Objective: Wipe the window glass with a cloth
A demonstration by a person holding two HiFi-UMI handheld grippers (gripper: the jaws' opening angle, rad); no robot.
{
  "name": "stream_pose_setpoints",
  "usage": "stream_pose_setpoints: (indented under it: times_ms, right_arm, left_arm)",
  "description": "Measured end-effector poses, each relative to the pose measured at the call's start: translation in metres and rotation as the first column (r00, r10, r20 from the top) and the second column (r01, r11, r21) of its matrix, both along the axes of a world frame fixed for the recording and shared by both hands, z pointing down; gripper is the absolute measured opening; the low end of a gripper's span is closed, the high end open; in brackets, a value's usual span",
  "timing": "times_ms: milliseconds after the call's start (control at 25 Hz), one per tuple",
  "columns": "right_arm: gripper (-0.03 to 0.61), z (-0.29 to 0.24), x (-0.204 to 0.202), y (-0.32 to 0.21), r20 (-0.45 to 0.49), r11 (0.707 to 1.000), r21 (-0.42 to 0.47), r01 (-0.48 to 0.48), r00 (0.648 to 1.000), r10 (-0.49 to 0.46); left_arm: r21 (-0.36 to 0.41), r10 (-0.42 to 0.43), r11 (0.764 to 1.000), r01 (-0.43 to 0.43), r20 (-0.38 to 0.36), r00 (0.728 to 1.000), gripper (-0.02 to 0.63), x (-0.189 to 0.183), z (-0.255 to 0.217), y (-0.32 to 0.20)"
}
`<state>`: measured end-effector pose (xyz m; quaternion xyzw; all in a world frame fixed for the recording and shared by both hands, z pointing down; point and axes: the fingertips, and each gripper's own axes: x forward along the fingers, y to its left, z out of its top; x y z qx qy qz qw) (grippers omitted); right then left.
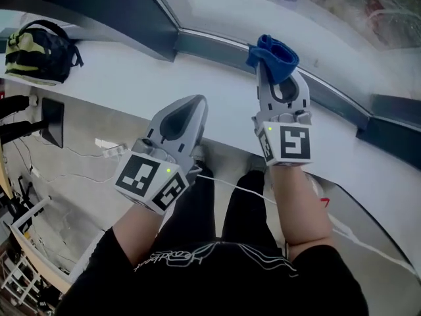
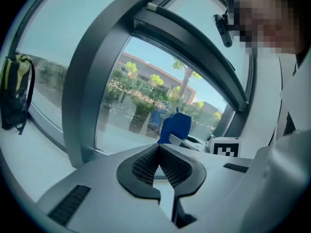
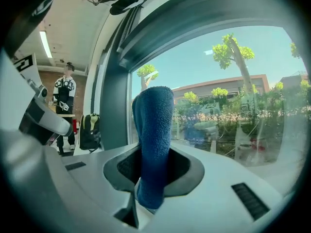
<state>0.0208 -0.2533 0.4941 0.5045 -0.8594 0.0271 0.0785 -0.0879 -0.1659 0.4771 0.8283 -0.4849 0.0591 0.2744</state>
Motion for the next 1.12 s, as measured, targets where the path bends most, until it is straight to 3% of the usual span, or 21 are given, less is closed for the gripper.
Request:
stream_pose_setpoints:
  times_ms: [320,560,800,1120]
  right_arm:
    - [0.08,0.022,-0.128,-0.026,0.008,0.998,-0.028,0.047,0.999,-0.047]
    - [0.08,0.044,-0.195,-0.047,-0.004,0.995,-0.055,0.082,0.997,-0.083]
    - [0.08,0.058,-0.227,-0.081,-0.008,0.999,-0.046,0.029,1.0,-0.029]
    - [0.08,0.068,-0.234,-0.108,-0.045,0.999,-0.027,-0.027,0.999,0.025]
  left_arm:
    - [-0.018,-0.069,0.997,0.069,0.006,0.998,0.006,-0.116,0.017,-0.01]
    - [-0.022,-0.1,0.995,0.1,0.01,0.995,0.006,-0.173,0.026,-0.015]
    - [-0.046,-0.138,0.989,0.138,0.0,0.99,0.006,-0.212,0.041,-0.017]
    - [-0.056,-0.157,0.986,0.157,-0.001,0.988,0.006,-0.229,0.05,-0.014]
